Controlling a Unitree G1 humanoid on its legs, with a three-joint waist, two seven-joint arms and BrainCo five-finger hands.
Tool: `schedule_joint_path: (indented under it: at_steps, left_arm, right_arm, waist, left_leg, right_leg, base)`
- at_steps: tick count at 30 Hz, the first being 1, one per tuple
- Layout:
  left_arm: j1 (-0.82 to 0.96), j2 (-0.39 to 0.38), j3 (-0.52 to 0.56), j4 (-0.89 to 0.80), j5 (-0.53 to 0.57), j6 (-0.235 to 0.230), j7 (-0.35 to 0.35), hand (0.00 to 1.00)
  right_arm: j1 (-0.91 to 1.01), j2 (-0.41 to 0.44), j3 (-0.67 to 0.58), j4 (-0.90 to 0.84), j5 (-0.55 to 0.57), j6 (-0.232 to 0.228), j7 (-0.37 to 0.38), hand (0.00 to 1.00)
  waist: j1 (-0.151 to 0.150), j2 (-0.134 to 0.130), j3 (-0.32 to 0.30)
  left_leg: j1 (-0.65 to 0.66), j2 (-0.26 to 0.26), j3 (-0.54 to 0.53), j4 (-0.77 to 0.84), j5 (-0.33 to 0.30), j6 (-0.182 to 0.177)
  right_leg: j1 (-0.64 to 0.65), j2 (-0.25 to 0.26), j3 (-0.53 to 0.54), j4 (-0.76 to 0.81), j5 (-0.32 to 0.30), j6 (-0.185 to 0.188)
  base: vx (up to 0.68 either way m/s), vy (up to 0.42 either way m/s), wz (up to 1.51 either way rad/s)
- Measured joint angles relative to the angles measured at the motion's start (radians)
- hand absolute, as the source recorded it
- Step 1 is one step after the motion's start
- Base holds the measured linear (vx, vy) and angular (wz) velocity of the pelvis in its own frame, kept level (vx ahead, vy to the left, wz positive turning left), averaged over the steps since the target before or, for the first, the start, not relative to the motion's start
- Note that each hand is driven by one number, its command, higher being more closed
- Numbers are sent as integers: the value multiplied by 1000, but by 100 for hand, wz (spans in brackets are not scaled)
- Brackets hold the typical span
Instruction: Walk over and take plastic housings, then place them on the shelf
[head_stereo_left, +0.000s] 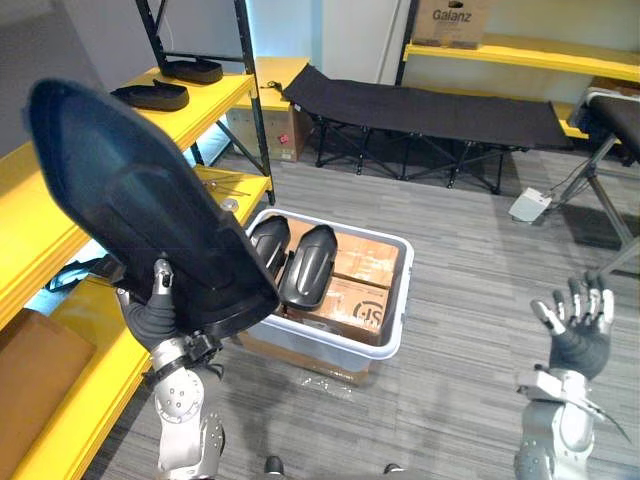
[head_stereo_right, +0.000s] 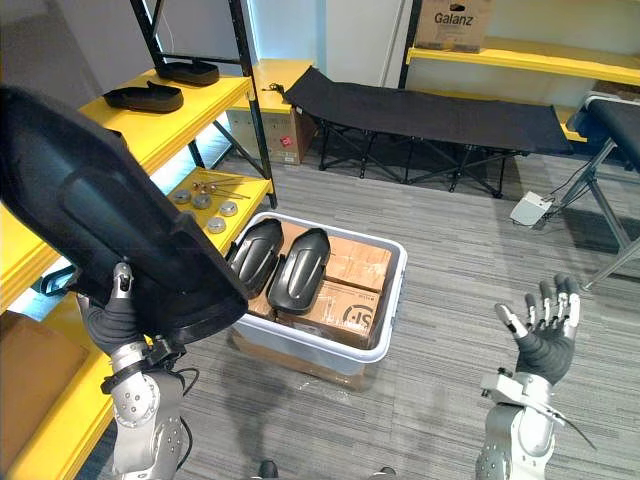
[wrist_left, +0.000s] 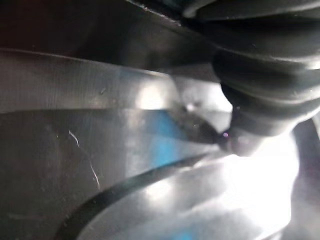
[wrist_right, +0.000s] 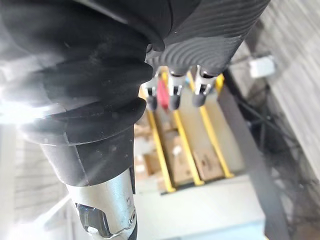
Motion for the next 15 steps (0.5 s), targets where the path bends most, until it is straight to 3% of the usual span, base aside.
schedule_joint_path:
  at_steps: [8,11,15]
  left_arm:
    - [107,-1,-1,-8,21,0,18,100]
    - [131,-3,1,-43,31,1,38,100]
    - [175,-19,68,-145,65,4,54,100]
  right_arm:
    - [-18,23,154,132,-72,33,-22,0]
    - [-95,25,217,189,-116,43,-94,0]
    - [-227,19,286,277,-211,40,-192,0]
  waist:
    - [9,-1,-1]
    - [36,0,0]
    - [122,9,13]
  left_leg:
    - [-35,-6,-18,5,-2,0]
    - [-69,-20,-87,18,2,4]
    - [-94,-59,-275,29,13,12]
  right_leg:
    - [-13,-1,-25,-12,2,1]
    - [2,-12,-92,-12,5,5]
    - [82,-31,-241,26,-23,15]
  base:
    - [10,-1,5]
    - [71,-4,74]
    - [61,-3,118]
